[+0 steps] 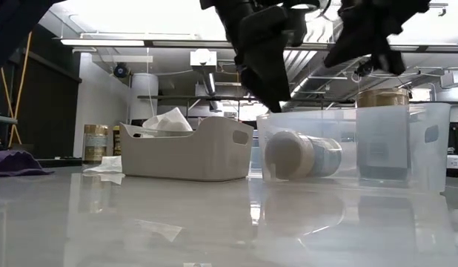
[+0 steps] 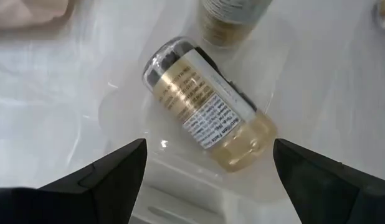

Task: Sort spices by type
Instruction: Put the right gold seasoning bottle into the bottom transparent bin

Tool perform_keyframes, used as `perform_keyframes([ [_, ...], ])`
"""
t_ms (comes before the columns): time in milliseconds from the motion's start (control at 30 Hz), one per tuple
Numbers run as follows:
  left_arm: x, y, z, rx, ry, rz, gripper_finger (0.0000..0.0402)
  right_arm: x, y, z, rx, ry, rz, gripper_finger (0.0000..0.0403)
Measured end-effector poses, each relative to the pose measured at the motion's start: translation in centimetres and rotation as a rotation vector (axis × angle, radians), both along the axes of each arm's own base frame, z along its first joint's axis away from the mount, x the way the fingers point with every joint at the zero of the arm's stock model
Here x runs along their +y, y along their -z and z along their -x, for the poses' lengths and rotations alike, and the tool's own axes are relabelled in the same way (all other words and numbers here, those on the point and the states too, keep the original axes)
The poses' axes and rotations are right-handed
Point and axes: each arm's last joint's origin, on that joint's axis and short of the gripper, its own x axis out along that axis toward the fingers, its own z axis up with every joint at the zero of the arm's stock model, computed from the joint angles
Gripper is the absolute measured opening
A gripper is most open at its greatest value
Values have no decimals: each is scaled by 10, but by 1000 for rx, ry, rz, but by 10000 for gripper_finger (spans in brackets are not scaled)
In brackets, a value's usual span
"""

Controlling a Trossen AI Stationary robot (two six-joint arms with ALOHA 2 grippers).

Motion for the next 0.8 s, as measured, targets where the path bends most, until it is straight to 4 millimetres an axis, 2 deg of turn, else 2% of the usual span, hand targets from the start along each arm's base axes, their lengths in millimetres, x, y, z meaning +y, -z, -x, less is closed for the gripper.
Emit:
perform_keyframes([
  [133, -3, -1, -2, -16, -111, 74, 335, -9, -24, 26, 38, 60, 69, 0],
  [300, -9, -8, -4, -34, -224, 154, 335, -17, -38, 47, 28, 119, 124, 0],
  [600, -25, -6, -7, -56, -339, 217, 335, -20, -36, 56, 74, 140, 166, 0],
  [800, -26, -4, -11, -101, -377, 164, 335, -20, -36, 57, 76, 149, 177, 0],
])
